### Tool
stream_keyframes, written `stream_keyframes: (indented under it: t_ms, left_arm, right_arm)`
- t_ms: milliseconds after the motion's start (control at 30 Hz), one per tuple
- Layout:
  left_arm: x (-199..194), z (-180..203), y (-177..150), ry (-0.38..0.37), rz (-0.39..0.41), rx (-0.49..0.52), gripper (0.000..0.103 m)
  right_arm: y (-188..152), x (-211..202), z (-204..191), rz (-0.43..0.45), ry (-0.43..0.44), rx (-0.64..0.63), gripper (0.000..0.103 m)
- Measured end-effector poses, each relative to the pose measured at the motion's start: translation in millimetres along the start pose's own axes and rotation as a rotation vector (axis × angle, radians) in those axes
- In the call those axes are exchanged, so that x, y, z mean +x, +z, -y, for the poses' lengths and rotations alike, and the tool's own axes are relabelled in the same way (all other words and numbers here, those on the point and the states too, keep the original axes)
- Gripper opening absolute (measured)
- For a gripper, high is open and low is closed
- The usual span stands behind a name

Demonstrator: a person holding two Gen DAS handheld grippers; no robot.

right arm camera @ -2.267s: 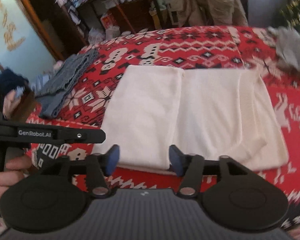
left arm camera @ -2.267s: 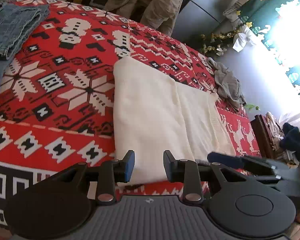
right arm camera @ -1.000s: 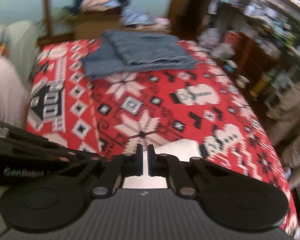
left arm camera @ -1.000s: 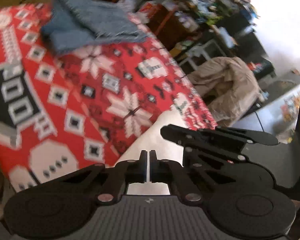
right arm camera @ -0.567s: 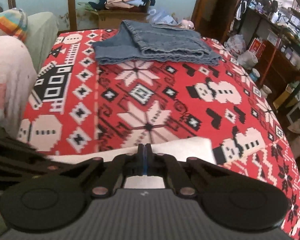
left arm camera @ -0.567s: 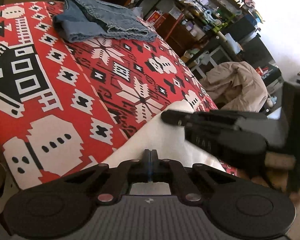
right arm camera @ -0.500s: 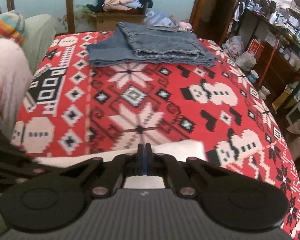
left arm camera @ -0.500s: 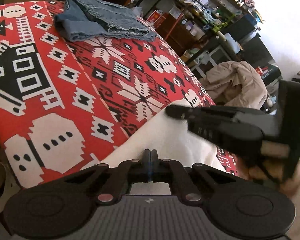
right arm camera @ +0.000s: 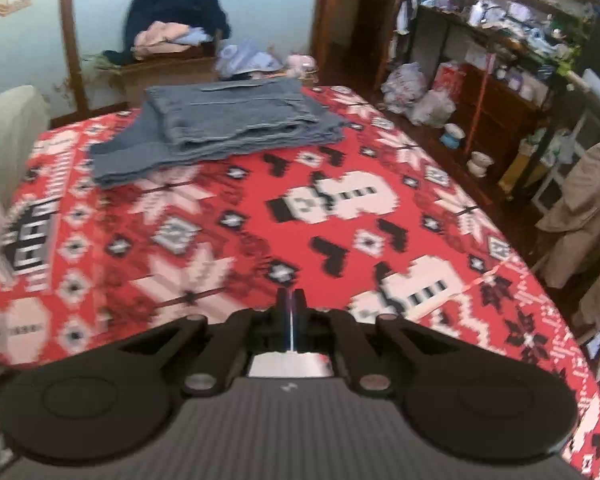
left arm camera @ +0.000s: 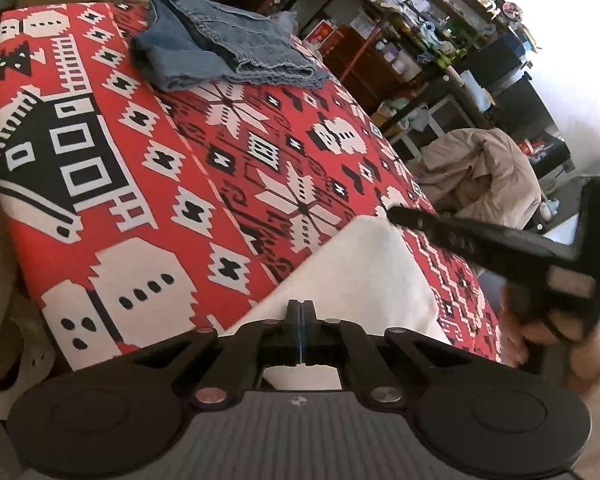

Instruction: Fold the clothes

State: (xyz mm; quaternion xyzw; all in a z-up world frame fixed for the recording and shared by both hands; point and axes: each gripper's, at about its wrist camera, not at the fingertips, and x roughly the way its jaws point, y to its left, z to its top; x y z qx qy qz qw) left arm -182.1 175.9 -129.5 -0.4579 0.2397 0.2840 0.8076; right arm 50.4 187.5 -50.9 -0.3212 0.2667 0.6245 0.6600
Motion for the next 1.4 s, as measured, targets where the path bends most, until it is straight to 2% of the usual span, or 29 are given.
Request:
stream_keyframes:
  t_ms: [67, 167, 267, 300, 367, 433, 567, 633, 700, 767, 833, 867, 933, 1000, 1133, 1267, 1400]
  left_arm:
    - [0, 0, -2, 0.000, 0.004, 0.013, 0.003]
    - [-1, 1, -6, 0.000, 0.010, 0.037, 0.003]
    - [-1, 0, -6, -0.002, 0.007, 0.039, 0.003]
    - [-1, 0, -6, -0.003, 0.005, 0.037, 0.003]
    - [-1, -1, -5, -0.004, 0.002, 0.032, 0.003]
    - [-1, -1, -4, -0.006, -0.002, 0.028, 0.003]
    - [1, -3, -2, -0.011, -0.011, 0.016, 0.003]
    - [1, -3, -1, -0.013, -0.015, 0.012, 0.003]
    - [1, -3, 0, -0.014, -0.019, 0.009, 0.003]
    - [1, -4, 1, -0.018, -0.024, 0.002, 0.003]
    - [1, -5, 2, -0.022, -0.029, -0.003, 0.003]
    - [1, -5, 2, -0.022, -0.029, -0.002, 0.003]
    - [1, -6, 2, -0.023, -0.030, -0.001, 0.003]
    - [1, -5, 1, -0.023, -0.029, 0.001, 0.003]
    - [1, -5, 0, -0.020, -0.024, 0.006, 0.003]
    - [2, -3, -1, -0.018, -0.019, 0.023, 0.003]
    - [2, -3, -1, -0.018, -0.015, 0.035, 0.003]
  right_arm:
    - [-4, -3, -10, -0.031, 0.010, -0.032, 0.001]
    - [-10, 3, -11, -0.071, -0.023, -0.046, 0.000]
    - [-4, 7, 10, -0.075, -0.078, 0.064, 0.002]
    - [0, 8, 18, -0.085, -0.075, 0.107, 0.008]
    - [12, 14, 39, -0.130, 0.004, 0.225, 0.011]
    - [24, 22, 51, -0.175, 0.070, 0.292, 0.021]
    - [38, 59, 78, -0.368, 0.207, 0.488, 0.022]
    - [40, 73, 89, -0.442, 0.216, 0.565, 0.023]
    - [37, 88, 100, -0.532, 0.267, 0.671, 0.028]
    - [38, 95, 108, -0.577, 0.243, 0.691, 0.029]
    - [37, 100, 115, -0.606, 0.266, 0.699, 0.033]
    - [36, 100, 115, -0.616, 0.308, 0.691, 0.034]
    - [34, 101, 114, -0.636, 0.400, 0.674, 0.046]
    - [33, 102, 114, -0.656, 0.491, 0.655, 0.048]
    - [28, 99, 116, -0.588, 0.572, 0.660, 0.052]
    - [16, 103, 123, -0.485, 0.615, 0.747, 0.052]
    - [3, 105, 131, -0.342, 0.675, 0.863, 0.052]
